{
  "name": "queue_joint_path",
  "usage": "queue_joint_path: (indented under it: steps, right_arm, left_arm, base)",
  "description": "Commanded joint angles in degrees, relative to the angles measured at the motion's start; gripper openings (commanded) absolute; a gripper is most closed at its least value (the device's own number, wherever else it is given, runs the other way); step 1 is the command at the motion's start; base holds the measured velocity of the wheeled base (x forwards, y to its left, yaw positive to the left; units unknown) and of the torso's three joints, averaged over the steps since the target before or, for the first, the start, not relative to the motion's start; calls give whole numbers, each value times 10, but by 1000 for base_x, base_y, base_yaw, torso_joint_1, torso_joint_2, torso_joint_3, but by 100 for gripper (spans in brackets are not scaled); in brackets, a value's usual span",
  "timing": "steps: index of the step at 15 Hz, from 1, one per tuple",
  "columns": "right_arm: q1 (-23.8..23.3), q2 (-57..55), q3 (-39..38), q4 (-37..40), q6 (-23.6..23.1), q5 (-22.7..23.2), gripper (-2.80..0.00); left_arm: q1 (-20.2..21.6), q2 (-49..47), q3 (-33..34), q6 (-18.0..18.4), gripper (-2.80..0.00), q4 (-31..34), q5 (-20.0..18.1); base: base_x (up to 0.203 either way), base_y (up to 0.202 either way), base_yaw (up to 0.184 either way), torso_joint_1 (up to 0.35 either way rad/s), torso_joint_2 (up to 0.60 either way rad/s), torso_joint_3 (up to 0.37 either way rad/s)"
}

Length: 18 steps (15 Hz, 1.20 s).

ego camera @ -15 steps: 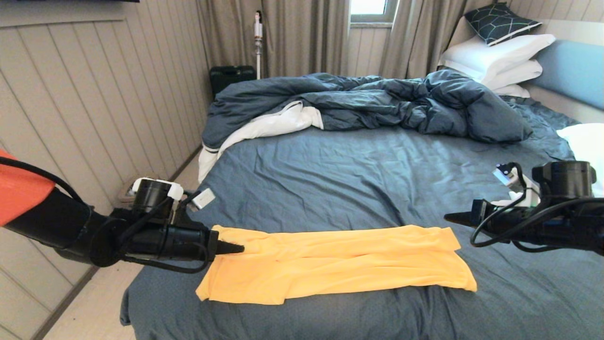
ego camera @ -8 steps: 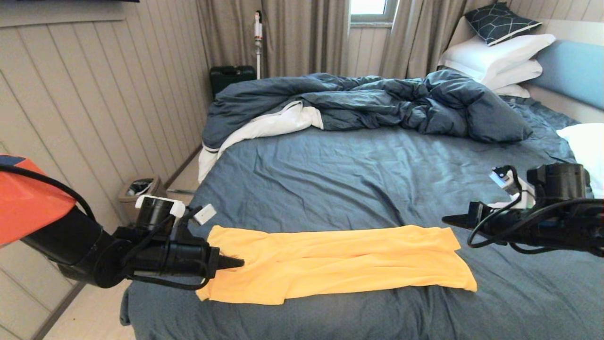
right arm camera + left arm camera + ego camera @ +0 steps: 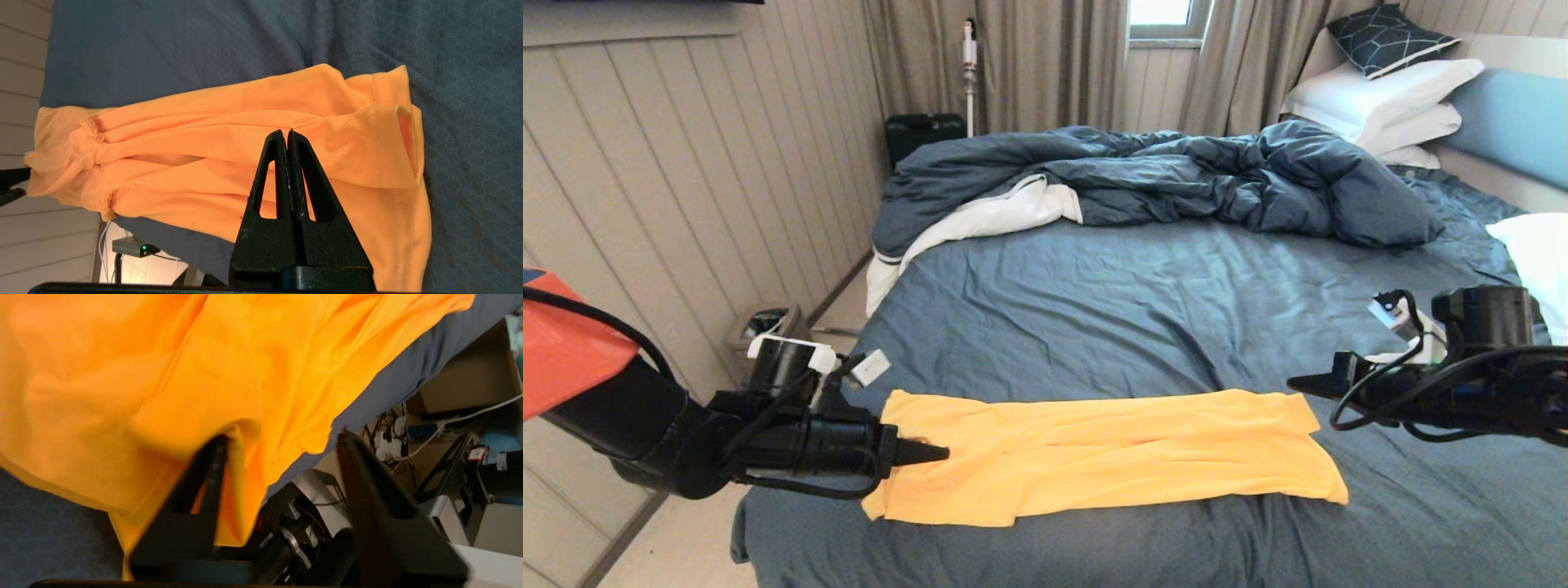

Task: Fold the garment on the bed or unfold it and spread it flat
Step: Fold the yellow T-shirt

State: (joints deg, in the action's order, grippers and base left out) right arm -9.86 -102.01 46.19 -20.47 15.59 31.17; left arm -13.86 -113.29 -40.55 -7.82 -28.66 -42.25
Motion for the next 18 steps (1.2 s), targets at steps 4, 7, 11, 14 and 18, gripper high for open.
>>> queue_joint_path:
  steps: [4,7,11,14,18]
  right_arm:
    - [-6,-4,1,-1,1,2,-280]
    - [-14,-21,2,-1,0,-1,-280]
    - [-29,-22,7,25,-3,-9,-280]
    - [-43,-15,55,115,-10,-21,-280]
    - [-60,-17,125,262,-73,-70,-280]
  left_arm:
    - [35,70,6,-39,0,-1,-1]
    - [79,78,-1,-65,0,6,1]
    - [97,76,-24,-104,0,25,66]
    - [101,78,-80,-133,0,107,84]
    - [117,77,-147,-140,-280,239,139]
  base:
    - [0,0,0,0,0,0]
    - [0,0,0,0,0,0]
    - [0,0,0,0,0,0]
    - [0,0,0,0,0,0]
    - [0,0,0,0,0,0]
